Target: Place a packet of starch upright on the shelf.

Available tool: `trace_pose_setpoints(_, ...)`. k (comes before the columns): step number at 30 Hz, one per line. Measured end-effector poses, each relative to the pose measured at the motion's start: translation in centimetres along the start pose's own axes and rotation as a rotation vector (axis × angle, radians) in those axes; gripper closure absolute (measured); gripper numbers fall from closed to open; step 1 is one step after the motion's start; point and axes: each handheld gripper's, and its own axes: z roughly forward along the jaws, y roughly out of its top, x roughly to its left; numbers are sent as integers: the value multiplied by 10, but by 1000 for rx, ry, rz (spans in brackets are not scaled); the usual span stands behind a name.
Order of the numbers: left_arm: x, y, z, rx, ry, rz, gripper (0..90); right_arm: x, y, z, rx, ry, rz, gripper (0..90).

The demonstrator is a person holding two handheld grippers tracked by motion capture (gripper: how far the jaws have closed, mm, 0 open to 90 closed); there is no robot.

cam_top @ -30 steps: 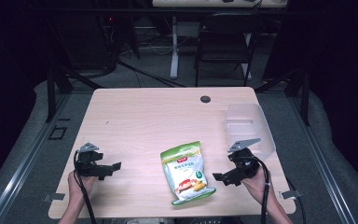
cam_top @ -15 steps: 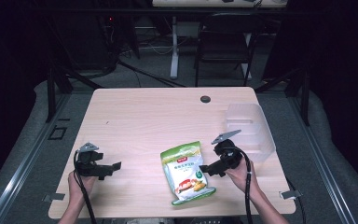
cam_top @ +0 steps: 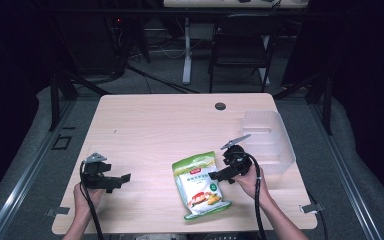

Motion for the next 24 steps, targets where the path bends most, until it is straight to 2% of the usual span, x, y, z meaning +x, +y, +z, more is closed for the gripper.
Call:
trace_pose_setpoints(1, 0, -1, 1, -13, 6, -3, 9, -1, 1, 2, 4, -5, -2, 124)
trace_pose_setpoints(3, 0, -1, 1, -11, 5, -2, 9, -2, 2, 7, 4, 12, 16, 134)
trace_pose_setpoints(4, 0, -1, 1, -9, 6, -2, 9, -3, 3, 9, 20, 5, 6, 138)
trace_pose_setpoints(7, 0, -1, 1, -13, 1, -4, 9, -5, 5, 17, 34, 19, 32, 158)
trace_pose_setpoints(9, 1, -1, 1, -12, -1, -6, 9, -6, 6, 19, 48, 17, 31, 167)
trace_pose_setpoints(12, 1, -1, 1, -15, -5, -9, 10, -8, 6, 26, 66, 28, 64, 262)
trace_pose_setpoints(14, 1, -1, 0, -13, -6, -5, 9, -10, 5, 28, 76, 40, 66, 312)
trace_pose_setpoints(15, 1, -1, 0, -14, -7, -5, 9, -10, 5, 28, 76, 40, 66, 312)
trace_pose_setpoints(17, 1, -1, 0, -13, -9, -6, 10, -10, 5, 28, 73, 66, 76, 394)
trace_pose_setpoints(20, 2, -1, 1, -16, -13, -7, 9, -9, 4, 28, 67, 77, 98, 503)
trace_pose_setpoints(22, 2, -1, 0, -14, -14, -6, 10, -10, 4, 29, 67, 80, 102, 526)
trace_pose_setpoints(24, 1, -1, 0, -15, -15, -5, 9, -12, 2, 30, 50, 91, 130, 585)
